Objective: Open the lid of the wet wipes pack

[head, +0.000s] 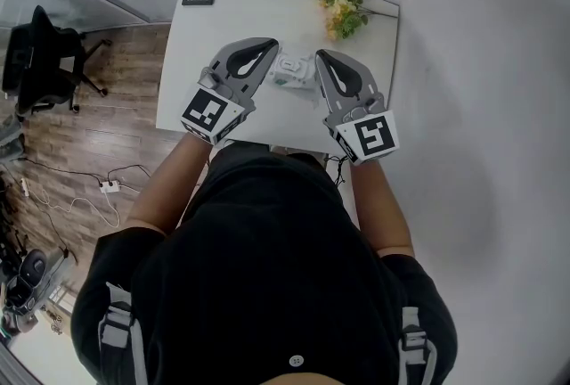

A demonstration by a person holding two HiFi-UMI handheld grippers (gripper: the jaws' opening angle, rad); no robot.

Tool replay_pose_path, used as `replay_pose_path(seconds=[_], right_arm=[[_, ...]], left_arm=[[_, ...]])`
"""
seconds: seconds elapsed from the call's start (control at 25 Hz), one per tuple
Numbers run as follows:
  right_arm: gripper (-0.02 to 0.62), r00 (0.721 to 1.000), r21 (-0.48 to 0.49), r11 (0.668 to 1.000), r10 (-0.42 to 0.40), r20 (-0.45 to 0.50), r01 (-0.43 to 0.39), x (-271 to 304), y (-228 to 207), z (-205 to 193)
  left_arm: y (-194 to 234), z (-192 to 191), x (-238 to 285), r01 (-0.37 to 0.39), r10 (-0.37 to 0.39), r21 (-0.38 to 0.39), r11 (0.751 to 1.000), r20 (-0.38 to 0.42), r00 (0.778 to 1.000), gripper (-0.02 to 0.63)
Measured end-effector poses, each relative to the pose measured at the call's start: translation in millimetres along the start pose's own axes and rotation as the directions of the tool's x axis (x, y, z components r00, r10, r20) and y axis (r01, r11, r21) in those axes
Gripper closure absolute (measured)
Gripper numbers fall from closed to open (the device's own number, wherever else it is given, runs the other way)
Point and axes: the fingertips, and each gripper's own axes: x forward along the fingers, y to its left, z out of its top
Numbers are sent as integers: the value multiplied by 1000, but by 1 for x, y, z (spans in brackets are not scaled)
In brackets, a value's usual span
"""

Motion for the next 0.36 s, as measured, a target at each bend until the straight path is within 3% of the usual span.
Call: replay_pose_path(seconds=[0.36], right_arm=[[584,1000,0,1000,1,-7,-1,-3,-3,-2]], left_arm=[[-2,-5,3,-4,4,-7,1000,-10,1000,603]])
